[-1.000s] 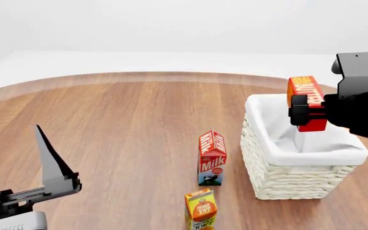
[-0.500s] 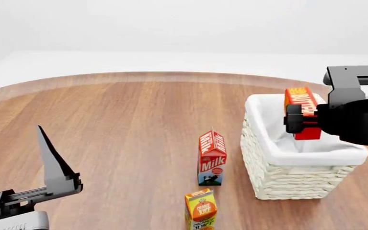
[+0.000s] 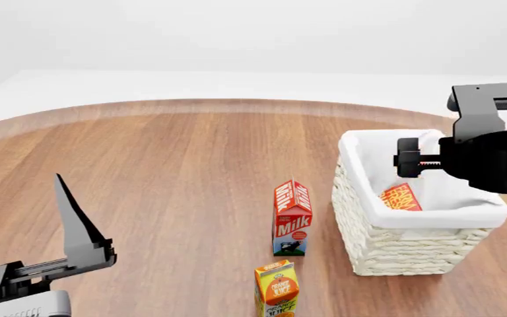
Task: Pick up the cream cheese box and the butter, and put them in the basket.
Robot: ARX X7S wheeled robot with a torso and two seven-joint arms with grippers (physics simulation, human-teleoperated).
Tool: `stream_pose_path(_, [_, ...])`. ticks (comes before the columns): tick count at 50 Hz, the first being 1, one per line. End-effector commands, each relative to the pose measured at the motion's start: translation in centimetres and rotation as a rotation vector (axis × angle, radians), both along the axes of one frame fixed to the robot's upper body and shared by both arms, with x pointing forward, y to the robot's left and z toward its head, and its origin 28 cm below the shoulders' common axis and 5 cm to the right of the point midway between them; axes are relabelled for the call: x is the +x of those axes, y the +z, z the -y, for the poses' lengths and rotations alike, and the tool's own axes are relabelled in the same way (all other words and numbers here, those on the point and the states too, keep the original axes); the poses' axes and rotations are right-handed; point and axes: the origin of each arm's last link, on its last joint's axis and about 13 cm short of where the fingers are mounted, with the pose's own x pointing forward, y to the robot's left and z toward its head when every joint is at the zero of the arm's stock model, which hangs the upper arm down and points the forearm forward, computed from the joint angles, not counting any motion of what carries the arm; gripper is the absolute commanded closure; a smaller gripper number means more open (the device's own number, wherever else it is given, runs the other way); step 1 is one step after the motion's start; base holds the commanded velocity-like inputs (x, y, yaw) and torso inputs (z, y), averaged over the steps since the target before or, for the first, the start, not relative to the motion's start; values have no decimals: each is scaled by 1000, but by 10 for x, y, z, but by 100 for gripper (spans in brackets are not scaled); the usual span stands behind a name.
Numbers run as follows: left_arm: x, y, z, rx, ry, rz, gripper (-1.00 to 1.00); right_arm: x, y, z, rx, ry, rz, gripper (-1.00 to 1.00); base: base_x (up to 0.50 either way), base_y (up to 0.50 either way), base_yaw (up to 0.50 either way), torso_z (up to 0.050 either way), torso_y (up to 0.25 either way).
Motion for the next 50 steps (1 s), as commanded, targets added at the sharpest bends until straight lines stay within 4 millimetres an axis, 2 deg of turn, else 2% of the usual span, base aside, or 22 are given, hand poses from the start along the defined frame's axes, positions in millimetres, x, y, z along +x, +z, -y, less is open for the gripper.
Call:
stream_pose_path(1, [0,0,0,1,-2,0,-100,1,4,2,-18,-11,17,-100,0,0,0,0,0])
stream_pose_path(9, [0,0,0,-1,-1,0,-100,-2,11,1,-31,-4,27,-100,0,0,0,0,0])
stream_pose_path(17, [0,0,0,-2,-2,1,-100,-22,38,-3,-61,30,102,-100,0,0,0,0,0])
stream_pose_path(23, [-1,1,-1,-4,0,4,-100,-65,64,-15,-127,115,200,-100,0,0,0,0,0])
stream_pose_path(25, [-1,1,-1,-4,1,4,-100,-74,69,-17,-126,116,220,-100,0,0,0,0,0])
stream_pose_path(26, [-1,1,-1,-3,1,5,-100,-86,75,-20,-135,142,247,-100,0,0,0,0,0])
stream_pose_path(30, [-2,2,-1,-2,1,8,-100,-112,81,-24,-181,173,302,-100,0,0,0,0,0])
stream_pose_path(34, [-2,2,-1,0,1,8,-100,-137,84,-28,-209,205,361,-100,0,0,0,0,0])
stream_pose_path(50, [-2,3,0,9,8,10,-100,-205,76,-37,-263,221,542,-100,0,0,0,0,0])
